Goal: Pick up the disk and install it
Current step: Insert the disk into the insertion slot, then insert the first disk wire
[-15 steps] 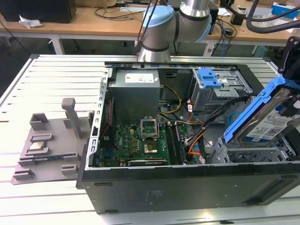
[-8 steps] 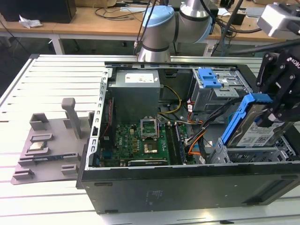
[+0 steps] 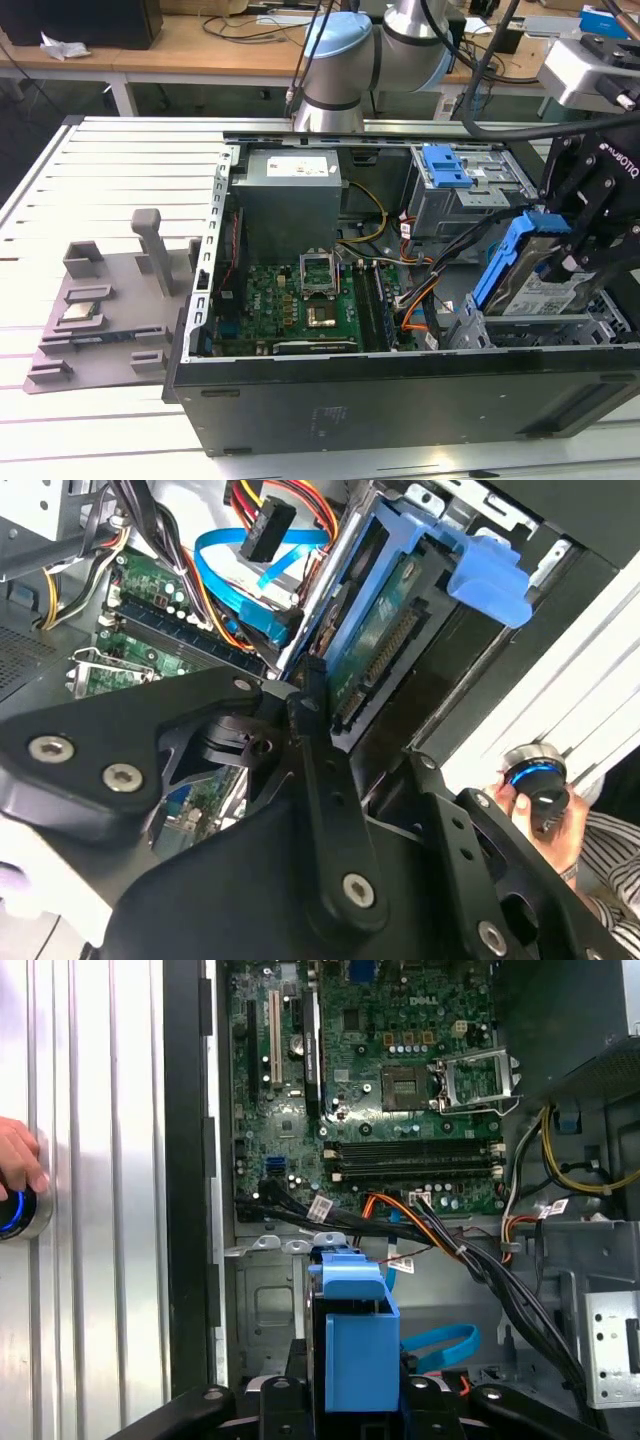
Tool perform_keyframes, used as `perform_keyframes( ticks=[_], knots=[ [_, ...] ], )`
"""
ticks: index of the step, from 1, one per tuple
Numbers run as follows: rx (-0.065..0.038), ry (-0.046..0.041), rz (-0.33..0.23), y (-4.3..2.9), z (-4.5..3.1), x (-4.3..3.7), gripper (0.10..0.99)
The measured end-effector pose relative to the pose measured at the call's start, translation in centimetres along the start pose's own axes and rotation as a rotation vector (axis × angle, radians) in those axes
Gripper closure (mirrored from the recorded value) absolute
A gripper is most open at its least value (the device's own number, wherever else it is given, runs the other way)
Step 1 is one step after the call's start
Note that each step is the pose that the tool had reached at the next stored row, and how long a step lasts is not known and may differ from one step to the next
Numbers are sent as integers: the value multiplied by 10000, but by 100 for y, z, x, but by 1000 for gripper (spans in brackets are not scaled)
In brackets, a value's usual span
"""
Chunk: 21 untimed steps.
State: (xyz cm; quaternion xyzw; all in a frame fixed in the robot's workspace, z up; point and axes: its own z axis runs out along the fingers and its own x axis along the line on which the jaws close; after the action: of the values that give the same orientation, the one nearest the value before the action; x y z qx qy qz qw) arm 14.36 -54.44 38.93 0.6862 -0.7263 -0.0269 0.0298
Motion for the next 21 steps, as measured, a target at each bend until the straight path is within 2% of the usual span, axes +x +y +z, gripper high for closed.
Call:
perform_keyframes(
  ticks=[1,2,5,6,10,11,12,21],
  knots=[
    [0,-1,0,0,1,0,714],
    [0,1,0,0,2,0,651],
    [0,-1,0,0,4,0,651],
    [0,-1,0,0,4,0,667],
    [0,-1,0,-1,7,0,914],
    [0,-2,0,-1,7,0,914],
    [0,-2,0,-1,8,0,973],
    [0,-2,0,-1,11,0,980]
  ],
)
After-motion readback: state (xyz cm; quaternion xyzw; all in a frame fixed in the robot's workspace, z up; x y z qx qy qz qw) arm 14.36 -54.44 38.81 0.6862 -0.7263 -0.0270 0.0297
